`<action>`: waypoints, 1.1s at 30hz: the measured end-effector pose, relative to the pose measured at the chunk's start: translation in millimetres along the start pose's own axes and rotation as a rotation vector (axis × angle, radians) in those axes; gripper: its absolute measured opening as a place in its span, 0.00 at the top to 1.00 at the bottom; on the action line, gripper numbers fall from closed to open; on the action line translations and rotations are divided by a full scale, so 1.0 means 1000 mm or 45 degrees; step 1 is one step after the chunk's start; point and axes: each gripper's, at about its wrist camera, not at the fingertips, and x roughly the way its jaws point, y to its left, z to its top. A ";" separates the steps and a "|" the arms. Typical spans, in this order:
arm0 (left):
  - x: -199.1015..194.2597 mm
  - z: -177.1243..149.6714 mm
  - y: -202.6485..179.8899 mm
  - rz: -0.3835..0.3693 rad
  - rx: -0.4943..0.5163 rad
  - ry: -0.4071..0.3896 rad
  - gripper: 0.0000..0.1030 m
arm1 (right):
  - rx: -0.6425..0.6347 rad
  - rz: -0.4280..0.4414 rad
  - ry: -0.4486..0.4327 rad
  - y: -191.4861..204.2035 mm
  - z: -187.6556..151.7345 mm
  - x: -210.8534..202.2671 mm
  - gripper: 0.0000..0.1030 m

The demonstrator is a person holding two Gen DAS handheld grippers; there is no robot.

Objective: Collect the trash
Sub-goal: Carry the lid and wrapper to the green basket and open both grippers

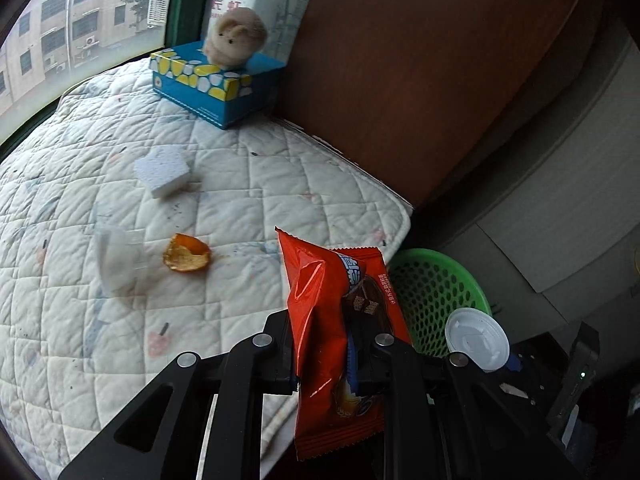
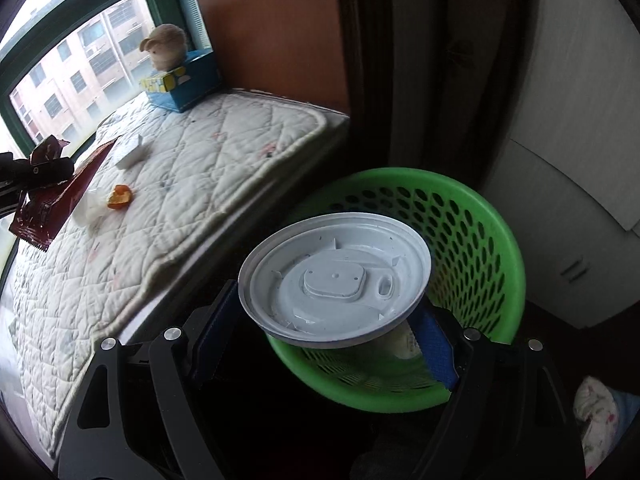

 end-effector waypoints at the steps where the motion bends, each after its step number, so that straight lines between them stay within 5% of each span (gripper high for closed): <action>1: 0.005 0.000 -0.009 -0.008 0.018 0.012 0.84 | 0.015 -0.010 0.006 -0.008 0.000 0.001 0.20; 19: 0.103 -0.017 -0.106 -0.061 0.223 0.230 0.82 | 0.141 -0.036 -0.044 -0.065 -0.012 -0.030 0.18; 24: 0.116 -0.027 -0.117 -0.078 0.236 0.262 0.55 | 0.154 -0.039 -0.069 -0.071 -0.013 -0.039 0.18; 33: 0.114 -0.035 -0.125 -0.101 0.292 0.265 0.43 | 0.173 -0.029 -0.086 -0.072 -0.015 -0.046 0.18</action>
